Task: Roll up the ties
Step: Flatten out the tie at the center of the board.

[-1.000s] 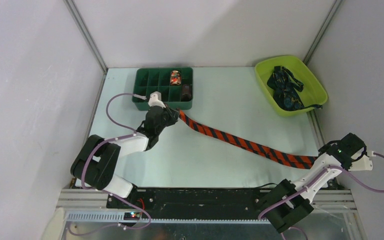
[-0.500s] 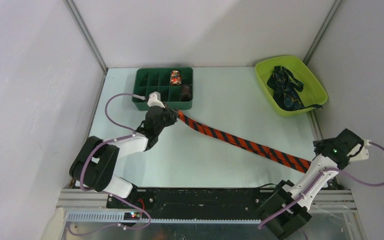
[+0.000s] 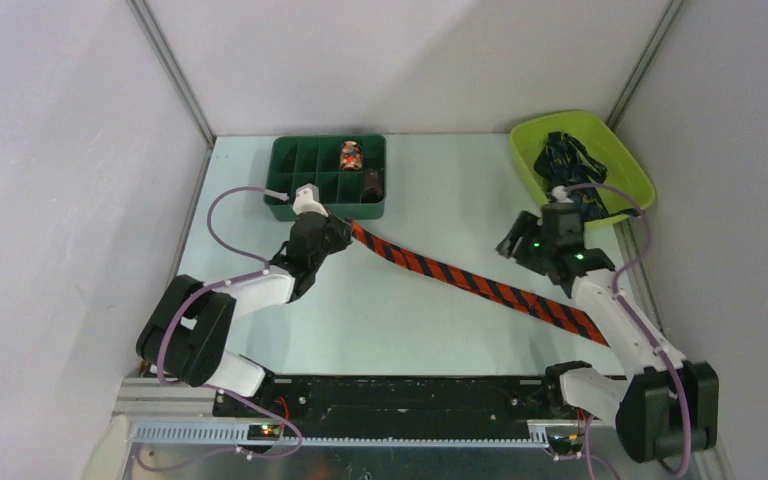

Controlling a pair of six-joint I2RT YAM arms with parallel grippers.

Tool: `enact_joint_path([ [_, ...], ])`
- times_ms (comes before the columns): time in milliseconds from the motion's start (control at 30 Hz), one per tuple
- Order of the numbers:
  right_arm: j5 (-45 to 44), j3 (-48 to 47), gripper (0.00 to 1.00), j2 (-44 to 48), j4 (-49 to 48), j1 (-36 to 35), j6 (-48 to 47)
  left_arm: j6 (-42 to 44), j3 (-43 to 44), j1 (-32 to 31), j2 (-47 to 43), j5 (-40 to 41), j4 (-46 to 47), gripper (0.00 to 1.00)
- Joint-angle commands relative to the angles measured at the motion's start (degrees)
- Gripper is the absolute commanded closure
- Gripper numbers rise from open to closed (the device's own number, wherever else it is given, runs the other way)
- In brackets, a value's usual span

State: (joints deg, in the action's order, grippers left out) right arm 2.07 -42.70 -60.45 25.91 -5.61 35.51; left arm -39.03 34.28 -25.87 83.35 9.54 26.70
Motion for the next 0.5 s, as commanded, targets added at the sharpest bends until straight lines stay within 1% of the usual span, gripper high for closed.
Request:
enact_joint_path([
  [0,3.62,-1.42,0.37,-6.82,-9.03,-8.85,-2.61,-0.67,0.44,-0.15,-0.32,2.79,1.77,0.89],
  [67,5.50,-1.50,0.38,-9.89,-12.09,-11.79,-3.29,-0.93,0.51,-0.19,0.17,3.42,1.84,0.85],
  [100,5.98,-1.55,0.38,-10.80,-14.02,-13.35,-3.57,-0.95,0.56,-0.17,0.29,3.66,1.62,0.81],
  [200,7.34,-2.34,0.38,-14.58,-16.91,-16.05,-4.58,-0.86,1.45,-0.10,0.96,5.10,0.97,0.73],
  [233,7.58,-2.76,0.38,-15.86,-17.06,-17.06,-4.97,-0.70,2.05,-0.07,1.08,5.63,0.41,0.68],
  [267,7.68,-3.78,0.38,-16.51,-17.06,-17.37,-5.92,-0.61,2.34,-0.07,1.48,5.91,0.08,0.65],
  [400,9.14,-7.49,0.37,-19.95,-16.37,-18.36,-8.94,-0.42,4.05,0.45,2.55,6.96,-1.42,0.46],
  [467,10.03,-9.34,0.36,-21.48,-16.41,-18.38,-10.43,-0.69,4.39,0.99,2.87,7.15,-1.67,0.41],
])
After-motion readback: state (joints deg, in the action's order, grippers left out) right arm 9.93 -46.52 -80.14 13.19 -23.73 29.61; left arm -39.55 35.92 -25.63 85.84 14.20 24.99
